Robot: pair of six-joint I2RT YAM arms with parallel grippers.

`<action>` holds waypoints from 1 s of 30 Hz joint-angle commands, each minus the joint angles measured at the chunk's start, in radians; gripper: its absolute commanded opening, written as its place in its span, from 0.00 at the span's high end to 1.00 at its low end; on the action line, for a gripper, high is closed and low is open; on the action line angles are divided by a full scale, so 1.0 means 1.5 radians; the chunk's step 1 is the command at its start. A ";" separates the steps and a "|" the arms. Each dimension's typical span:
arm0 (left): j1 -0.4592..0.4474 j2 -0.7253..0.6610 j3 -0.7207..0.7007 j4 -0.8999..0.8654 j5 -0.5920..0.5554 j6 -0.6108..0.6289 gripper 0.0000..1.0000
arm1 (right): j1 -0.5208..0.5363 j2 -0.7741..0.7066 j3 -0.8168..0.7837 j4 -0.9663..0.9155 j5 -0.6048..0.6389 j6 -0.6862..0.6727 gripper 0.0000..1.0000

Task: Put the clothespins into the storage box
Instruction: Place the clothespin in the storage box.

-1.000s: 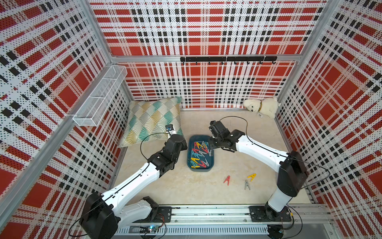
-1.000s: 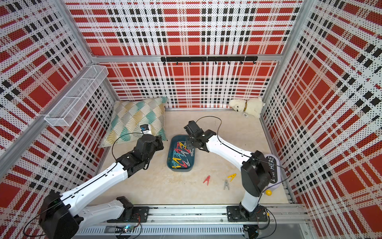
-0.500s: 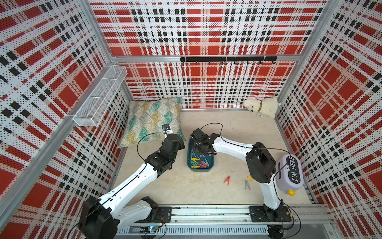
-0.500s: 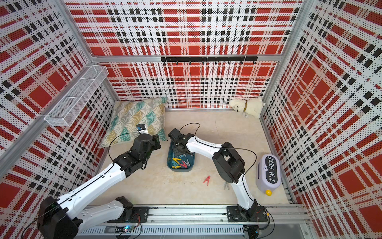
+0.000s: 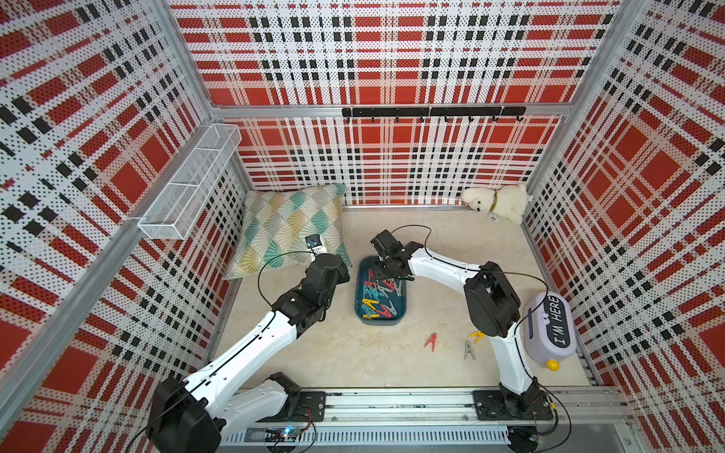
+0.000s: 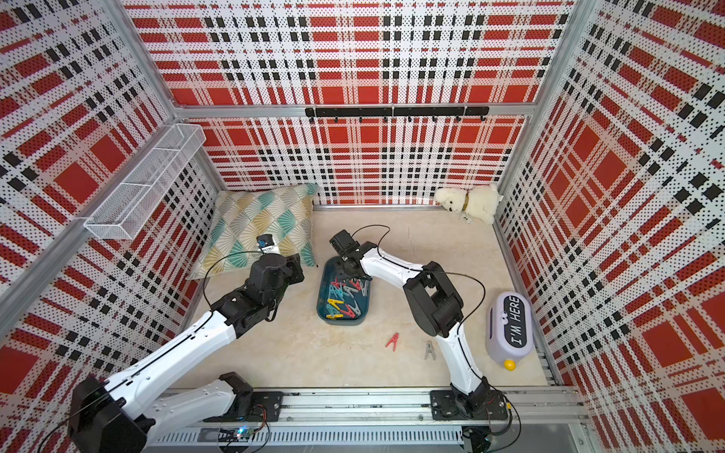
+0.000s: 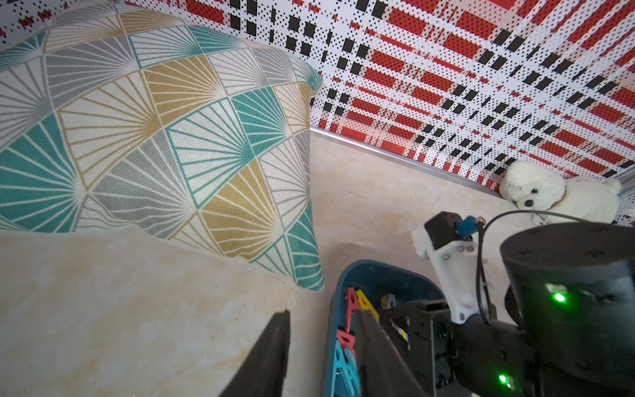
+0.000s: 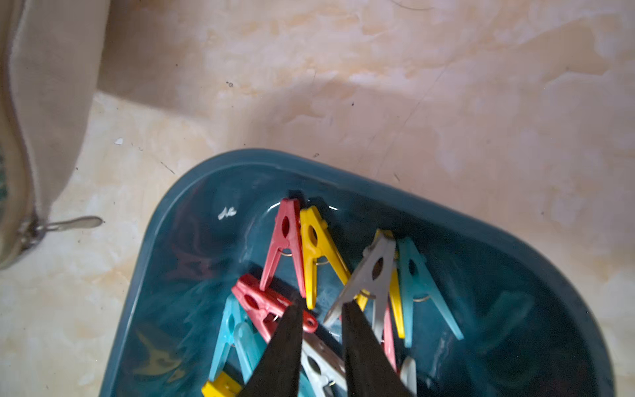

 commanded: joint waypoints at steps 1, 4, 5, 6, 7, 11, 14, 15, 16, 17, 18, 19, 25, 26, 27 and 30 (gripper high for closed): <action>0.007 -0.006 0.003 0.007 0.007 0.009 0.62 | 0.007 -0.114 -0.058 0.020 -0.006 0.004 0.72; 0.008 -0.001 0.001 0.014 0.014 0.009 0.62 | 0.004 -0.217 -0.141 0.017 0.010 0.004 0.70; 0.008 -0.001 0.001 0.016 0.016 0.008 0.62 | 0.000 -0.255 -0.177 0.013 0.018 0.004 0.68; 0.007 -0.002 -0.002 0.018 0.017 0.008 0.62 | -0.008 -0.293 -0.225 0.016 0.024 0.004 0.67; 0.006 -0.002 -0.001 0.019 0.019 0.009 0.62 | -0.020 -0.322 -0.262 0.018 0.018 0.025 0.67; -0.019 0.005 0.004 0.023 0.006 0.010 0.62 | -0.043 -0.435 -0.401 0.005 0.028 0.031 0.64; -0.043 0.021 0.014 0.017 -0.021 0.015 0.62 | -0.041 -0.490 -0.483 -0.009 0.016 0.043 0.63; -0.044 0.024 0.016 0.016 -0.021 0.015 0.62 | -0.038 -0.505 -0.511 -0.003 0.009 0.051 0.63; -0.045 0.028 0.017 0.016 -0.021 0.015 0.62 | -0.032 -0.521 -0.540 0.002 0.006 0.063 0.63; -0.045 0.029 0.018 0.017 -0.021 0.014 0.62 | -0.025 -0.534 -0.563 0.003 0.007 0.076 0.63; -0.045 0.031 0.019 0.018 -0.021 0.013 0.62 | -0.017 -0.543 -0.579 0.001 0.011 0.087 0.63; -0.046 0.031 0.019 0.018 -0.023 0.013 0.62 | -0.005 -0.552 -0.595 -0.003 0.018 0.100 0.63; -0.045 0.027 0.017 0.020 -0.030 0.013 0.62 | 0.060 -0.576 -0.643 -0.032 0.032 0.146 0.61; -0.045 0.027 0.016 0.019 -0.031 0.013 0.62 | 0.067 -0.576 -0.648 -0.032 0.028 0.150 0.62; -0.045 0.027 0.015 0.019 -0.033 0.013 0.62 | 0.072 -0.574 -0.651 -0.032 0.028 0.154 0.61; -0.042 0.027 0.014 0.019 -0.033 0.013 0.62 | 0.091 -0.565 -0.658 -0.035 0.025 0.167 0.62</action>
